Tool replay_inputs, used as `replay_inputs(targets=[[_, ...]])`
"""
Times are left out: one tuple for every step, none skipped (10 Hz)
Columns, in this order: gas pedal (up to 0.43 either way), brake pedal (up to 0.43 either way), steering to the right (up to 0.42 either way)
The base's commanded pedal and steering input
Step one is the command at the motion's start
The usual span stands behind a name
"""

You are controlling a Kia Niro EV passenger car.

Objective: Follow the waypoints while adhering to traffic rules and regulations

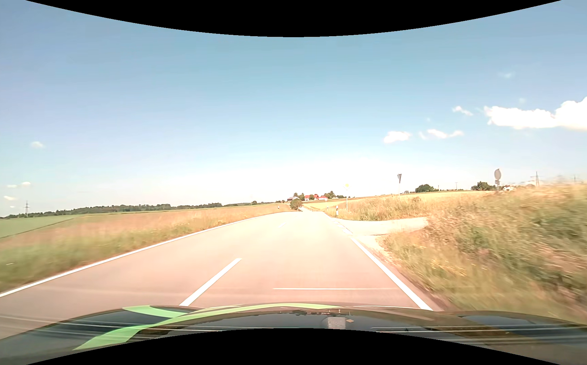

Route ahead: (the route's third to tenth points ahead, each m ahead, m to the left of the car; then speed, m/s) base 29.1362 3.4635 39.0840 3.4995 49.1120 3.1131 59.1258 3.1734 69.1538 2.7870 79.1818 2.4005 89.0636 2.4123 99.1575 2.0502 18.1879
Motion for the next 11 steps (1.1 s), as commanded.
replay_inputs(targets=[[0.110, 0.000, -0.001], [0.110, 0.000, -0.001], [0.110, 0.000, -0.001], [0.110, 0.000, -0.001], [0.110, 0.000, -0.001], [0.110, 0.000, -0.001], [0.110, 0.000, -0.001], [0.118, 0.000, -0.001], [0.130, 0.000, -0.001], [0.157, 0.000, 0.000], [0.177, 0.000, 0.000]])
